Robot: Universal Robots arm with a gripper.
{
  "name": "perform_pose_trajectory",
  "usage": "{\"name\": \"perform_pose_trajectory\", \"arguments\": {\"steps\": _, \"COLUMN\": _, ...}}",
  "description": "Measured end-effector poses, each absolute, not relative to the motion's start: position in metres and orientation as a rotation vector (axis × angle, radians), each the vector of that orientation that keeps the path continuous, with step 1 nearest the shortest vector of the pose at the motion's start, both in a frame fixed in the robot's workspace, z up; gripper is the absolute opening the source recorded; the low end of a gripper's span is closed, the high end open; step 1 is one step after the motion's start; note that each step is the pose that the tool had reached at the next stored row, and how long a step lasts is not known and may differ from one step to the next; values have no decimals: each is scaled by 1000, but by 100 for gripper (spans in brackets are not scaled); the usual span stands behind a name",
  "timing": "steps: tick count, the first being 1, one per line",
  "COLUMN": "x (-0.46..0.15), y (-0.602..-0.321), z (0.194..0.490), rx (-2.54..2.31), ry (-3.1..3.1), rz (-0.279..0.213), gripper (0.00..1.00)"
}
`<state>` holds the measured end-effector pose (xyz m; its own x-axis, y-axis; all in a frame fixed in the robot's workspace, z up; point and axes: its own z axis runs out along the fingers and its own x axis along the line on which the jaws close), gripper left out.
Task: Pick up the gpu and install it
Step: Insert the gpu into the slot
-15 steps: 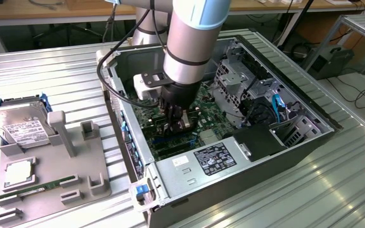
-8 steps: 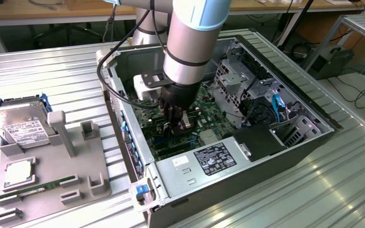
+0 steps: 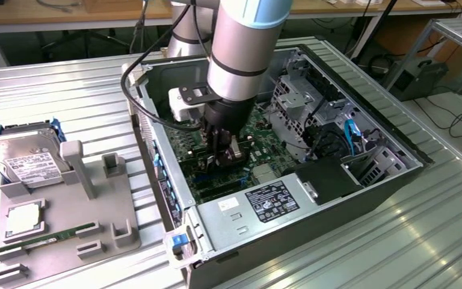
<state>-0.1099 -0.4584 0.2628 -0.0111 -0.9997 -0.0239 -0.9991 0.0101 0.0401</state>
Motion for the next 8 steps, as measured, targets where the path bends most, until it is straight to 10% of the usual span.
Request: {"name": "perform_pose_trajectory", "arguments": {"steps": 8, "x": -109, "y": -452, "z": 283, "rx": 2202, "ry": -2224, "rz": -71, "gripper": 32}}
